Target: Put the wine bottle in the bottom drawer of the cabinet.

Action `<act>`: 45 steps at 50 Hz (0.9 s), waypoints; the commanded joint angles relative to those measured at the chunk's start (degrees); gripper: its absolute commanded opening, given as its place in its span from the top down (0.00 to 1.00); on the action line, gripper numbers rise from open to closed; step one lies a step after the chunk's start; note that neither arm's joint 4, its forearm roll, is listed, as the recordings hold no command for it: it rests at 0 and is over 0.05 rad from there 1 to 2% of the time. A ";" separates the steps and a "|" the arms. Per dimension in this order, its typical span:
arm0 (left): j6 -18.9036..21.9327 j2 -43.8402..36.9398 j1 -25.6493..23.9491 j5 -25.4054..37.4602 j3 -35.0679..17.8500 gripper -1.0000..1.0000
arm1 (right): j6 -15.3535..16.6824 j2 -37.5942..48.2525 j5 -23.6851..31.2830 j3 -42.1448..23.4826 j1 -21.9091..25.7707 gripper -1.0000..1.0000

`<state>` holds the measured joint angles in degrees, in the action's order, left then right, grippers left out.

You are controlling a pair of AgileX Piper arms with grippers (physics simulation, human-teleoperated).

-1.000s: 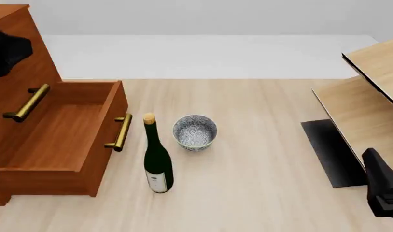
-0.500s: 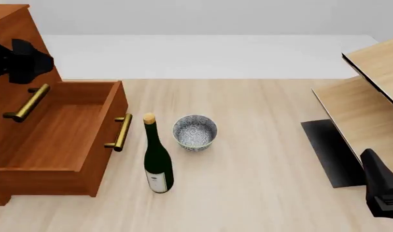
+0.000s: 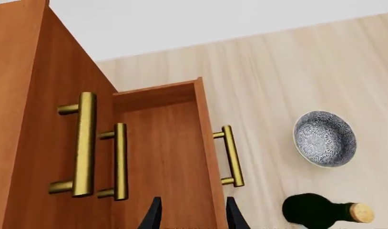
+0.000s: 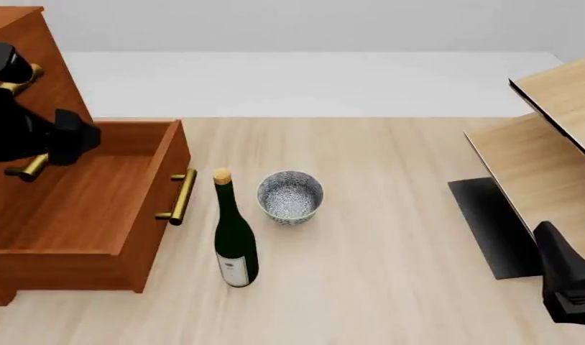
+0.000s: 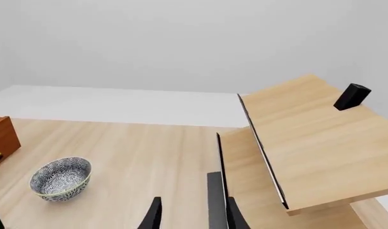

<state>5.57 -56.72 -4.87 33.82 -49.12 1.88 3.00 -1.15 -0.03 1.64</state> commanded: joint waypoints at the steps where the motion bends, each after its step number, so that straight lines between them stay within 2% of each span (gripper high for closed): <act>1: -1.29 -0.33 -0.75 -2.88 3.86 0.00 | 0.16 -0.06 0.11 0.00 0.13 0.00; 15: -3.61 -1.96 -1.85 -6.84 7.04 0.00 | 0.17 0.11 0.01 0.00 0.30 0.00; 45: -5.47 -5.02 -4.09 -14.97 14.95 0.00 | 0.19 0.31 -0.09 0.00 0.53 0.00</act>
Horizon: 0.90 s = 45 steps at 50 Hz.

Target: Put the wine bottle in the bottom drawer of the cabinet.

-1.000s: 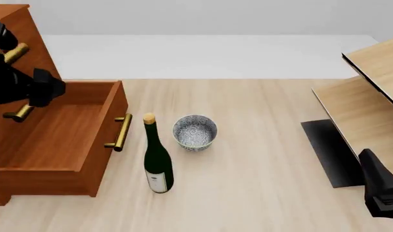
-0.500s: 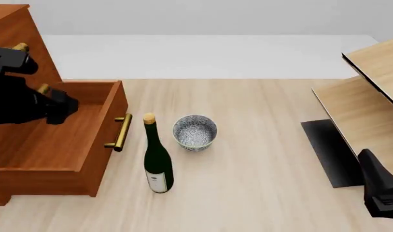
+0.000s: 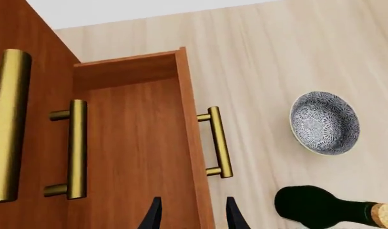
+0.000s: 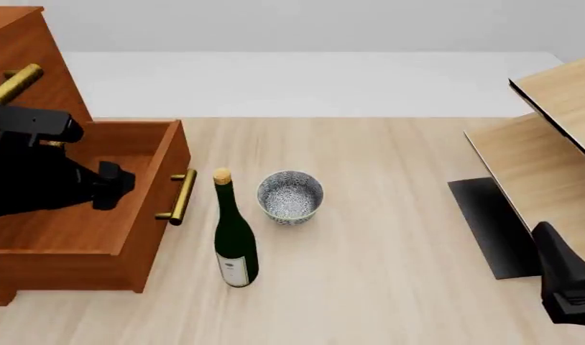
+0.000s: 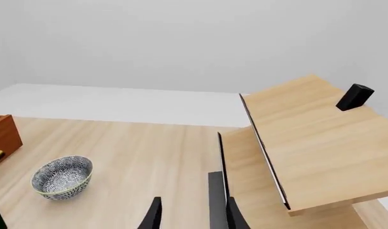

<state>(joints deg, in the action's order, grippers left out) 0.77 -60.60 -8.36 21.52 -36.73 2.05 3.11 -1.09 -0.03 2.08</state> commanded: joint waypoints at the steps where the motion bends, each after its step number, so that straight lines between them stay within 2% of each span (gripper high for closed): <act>1: 0.10 -1.15 -0.52 -3.10 2.90 0.00 | 0.03 0.22 -0.13 0.00 0.09 0.00; 45: -2.47 -7.84 -2.19 -13.15 8.23 0.00 | 0.16 0.62 -0.36 0.01 0.40 0.00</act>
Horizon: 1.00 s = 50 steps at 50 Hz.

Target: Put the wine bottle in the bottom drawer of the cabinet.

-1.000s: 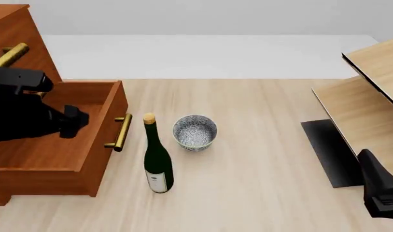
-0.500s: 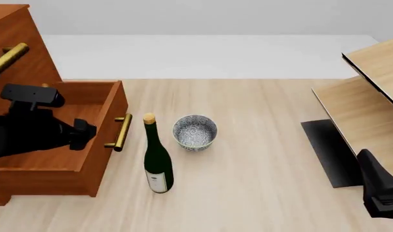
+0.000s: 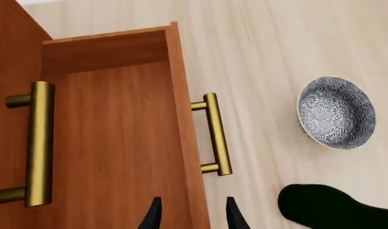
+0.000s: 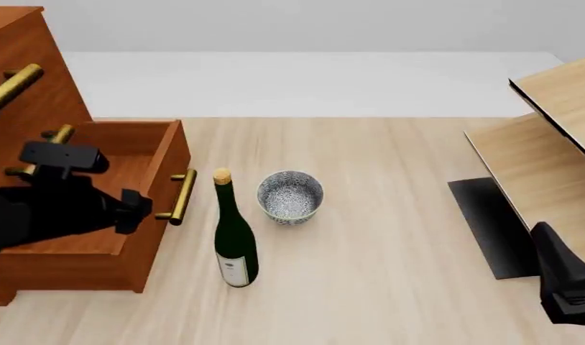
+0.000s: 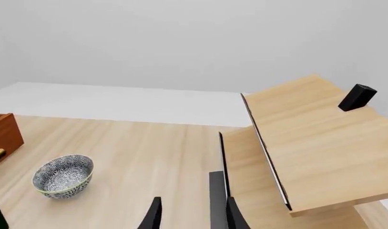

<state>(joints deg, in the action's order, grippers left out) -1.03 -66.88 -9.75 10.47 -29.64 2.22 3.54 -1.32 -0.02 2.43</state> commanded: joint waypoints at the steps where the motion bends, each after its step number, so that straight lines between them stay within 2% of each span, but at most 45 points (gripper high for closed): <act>1: -0.56 -1.76 -0.93 -2.36 1.31 0.00 | -0.02 0.26 -0.20 0.00 0.05 0.00; 25: -0.37 -5.34 -2.13 -6.88 3.31 0.00 | 0.05 -0.03 0.11 0.00 0.34 0.00; 50: -2.42 -10.90 -3.40 -12.23 3.67 0.00 | 0.16 0.29 -0.08 0.00 0.58 0.00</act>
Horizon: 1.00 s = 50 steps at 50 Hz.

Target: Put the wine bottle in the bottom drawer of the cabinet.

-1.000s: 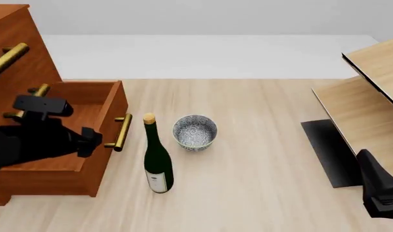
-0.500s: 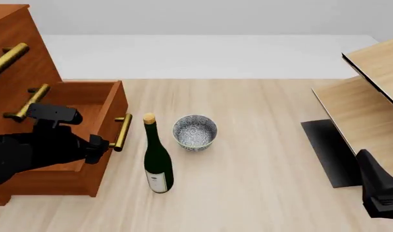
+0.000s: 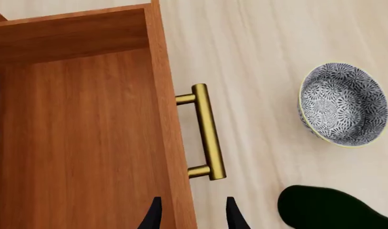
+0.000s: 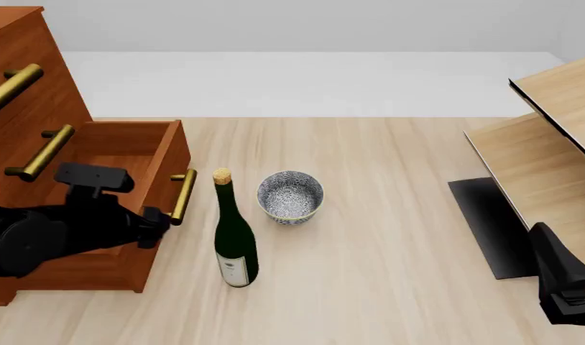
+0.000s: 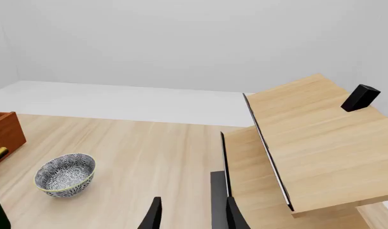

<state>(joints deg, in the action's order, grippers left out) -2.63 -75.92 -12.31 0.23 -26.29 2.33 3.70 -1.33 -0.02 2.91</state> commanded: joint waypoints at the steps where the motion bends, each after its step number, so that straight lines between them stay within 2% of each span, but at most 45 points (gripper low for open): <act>1: -1.03 -2.08 -0.88 -2.09 0.28 0.00 | 0.04 0.16 -0.10 0.00 0.12 0.00; 6: -3.30 -2.00 -1.47 -2.30 0.05 0.00 | 0.03 0.35 -0.26 0.00 0.12 0.00; 16: -4.79 -1.67 -2.98 -2.32 0.21 0.00 | 0.14 0.08 0.00 0.00 0.20 0.00; 50: -6.95 -0.45 -7.13 -1.17 -0.47 0.00 | 0.09 0.02 0.06 0.00 0.24 0.00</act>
<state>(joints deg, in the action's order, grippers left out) -8.91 -76.90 -17.75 -1.00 -26.68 2.41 3.66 -1.21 -0.02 3.10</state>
